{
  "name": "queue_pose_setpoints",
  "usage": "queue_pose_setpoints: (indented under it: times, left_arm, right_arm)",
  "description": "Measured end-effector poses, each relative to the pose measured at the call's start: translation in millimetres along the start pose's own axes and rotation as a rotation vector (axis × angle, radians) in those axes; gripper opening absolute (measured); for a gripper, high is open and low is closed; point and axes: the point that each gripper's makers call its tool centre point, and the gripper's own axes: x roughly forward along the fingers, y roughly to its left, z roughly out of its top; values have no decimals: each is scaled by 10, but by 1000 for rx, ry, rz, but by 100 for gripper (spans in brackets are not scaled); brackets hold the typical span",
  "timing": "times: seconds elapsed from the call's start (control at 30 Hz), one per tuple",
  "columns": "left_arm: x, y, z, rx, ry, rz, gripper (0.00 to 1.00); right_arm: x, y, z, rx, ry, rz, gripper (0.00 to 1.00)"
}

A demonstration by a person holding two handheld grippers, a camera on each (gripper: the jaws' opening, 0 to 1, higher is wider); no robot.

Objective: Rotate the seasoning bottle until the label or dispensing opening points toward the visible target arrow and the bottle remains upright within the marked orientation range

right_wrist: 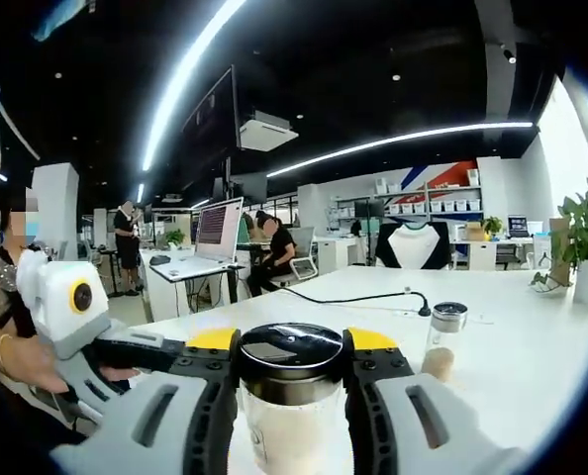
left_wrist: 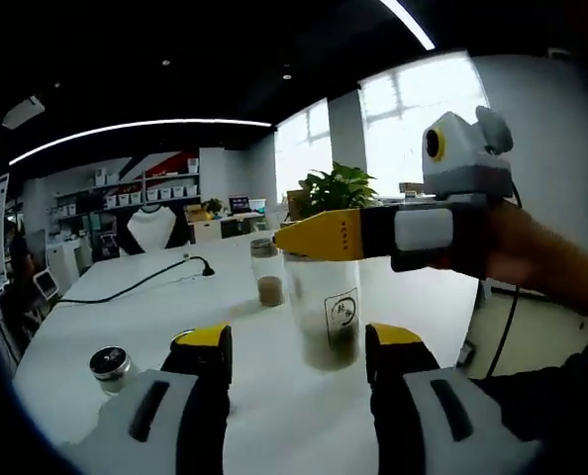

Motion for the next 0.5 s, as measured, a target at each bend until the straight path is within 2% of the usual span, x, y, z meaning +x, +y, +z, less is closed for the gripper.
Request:
queue_pose_setpoints:
  times: [0.1, 0.17, 0.2, 0.23, 0.3, 0.37, 0.5]
  left_arm:
    - [-93, 62, 6, -4, -2, 13, 68]
    - [-146, 142, 140, 5, -96, 36, 76]
    - [-168, 164, 134, -8, -97, 40, 81]
    - [-183, 206, 104, -15, -76, 44, 87]
    - [-214, 301, 55, 9, -43, 76, 90]
    - [-258, 417, 10, 47, -14, 116, 89]
    - [-310, 502, -45, 26, -7, 124, 89]
  right_arm:
    - [30, -6, -37, -4, 12, 11, 38]
    - [64, -27, -78, -4, 19, 20, 38]
    - [81, -35, -103, -7, 24, 26, 38]
    - [89, -40, -120, -9, 29, 28, 38]
    - [102, -57, -155, -11, 39, 33, 38]
    - [114, -59, -213, -7, 57, 60, 38]
    - [151, -91, -279, 17, 64, 73, 38]
